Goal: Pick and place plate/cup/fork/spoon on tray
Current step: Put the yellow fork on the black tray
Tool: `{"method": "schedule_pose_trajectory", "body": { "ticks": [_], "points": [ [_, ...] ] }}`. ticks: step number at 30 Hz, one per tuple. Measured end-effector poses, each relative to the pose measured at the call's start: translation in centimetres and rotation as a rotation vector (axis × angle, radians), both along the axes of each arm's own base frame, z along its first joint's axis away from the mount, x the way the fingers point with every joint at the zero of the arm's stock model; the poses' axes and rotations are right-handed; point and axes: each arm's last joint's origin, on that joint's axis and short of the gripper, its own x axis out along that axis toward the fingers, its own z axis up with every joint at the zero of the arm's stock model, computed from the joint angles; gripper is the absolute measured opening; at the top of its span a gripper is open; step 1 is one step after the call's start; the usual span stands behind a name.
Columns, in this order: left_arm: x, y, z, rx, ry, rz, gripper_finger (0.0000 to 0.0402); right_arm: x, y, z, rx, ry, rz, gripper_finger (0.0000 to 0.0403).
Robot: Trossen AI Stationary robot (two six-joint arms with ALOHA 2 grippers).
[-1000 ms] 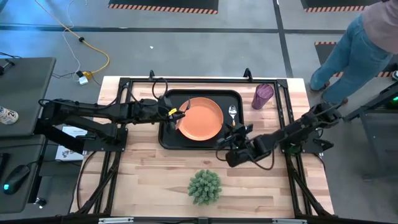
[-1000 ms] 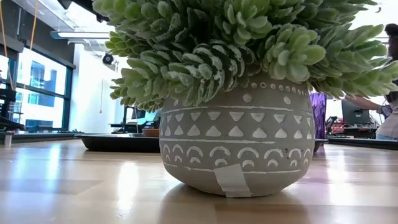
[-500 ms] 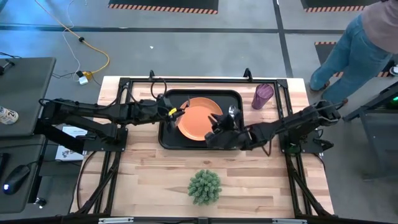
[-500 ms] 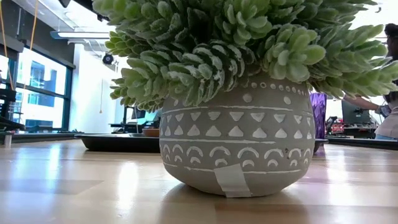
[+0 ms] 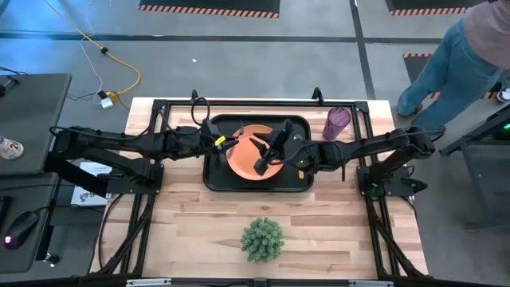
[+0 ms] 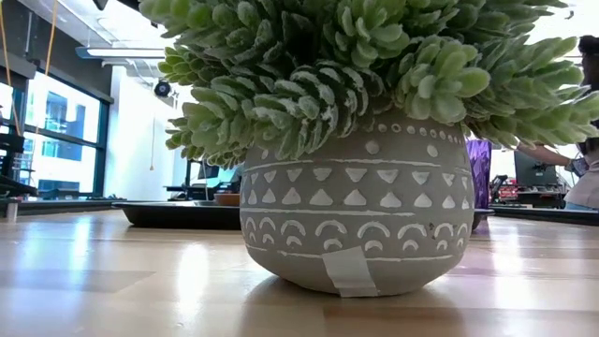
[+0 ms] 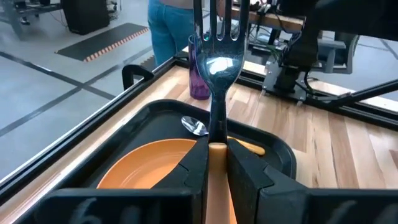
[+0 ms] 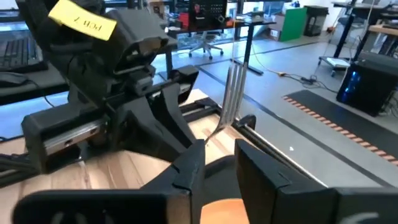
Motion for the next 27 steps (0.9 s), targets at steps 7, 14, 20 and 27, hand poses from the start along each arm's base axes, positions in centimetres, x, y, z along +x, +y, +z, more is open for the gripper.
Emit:
{"method": "schedule_pose_trajectory", "body": {
  "ticks": [7, 14, 20, 27],
  "points": [
    [0.0, 0.1, 0.2, 0.011, -0.019, 0.025, 0.0028, 0.1, -1.1, 0.2, -0.008, -0.001, -0.007, 0.0129],
    [0.2, 0.2, 0.7, 0.041, -0.069, 0.040, 0.0029, 0.4, -2.4, 0.8, -0.025, -0.056, 0.015, 0.0131],
    [0.2, 0.3, 0.8, 0.049, -0.076, 0.050, 0.0030, 0.5, -3.5, 1.4, -0.035, -0.107, 0.015, 0.0131],
    [0.2, 0.4, 1.0, 0.066, -0.088, 0.077, 0.0030, 0.7, -3.7, 1.8, -0.025, -0.151, 0.082, 0.0131]
  ]
}}
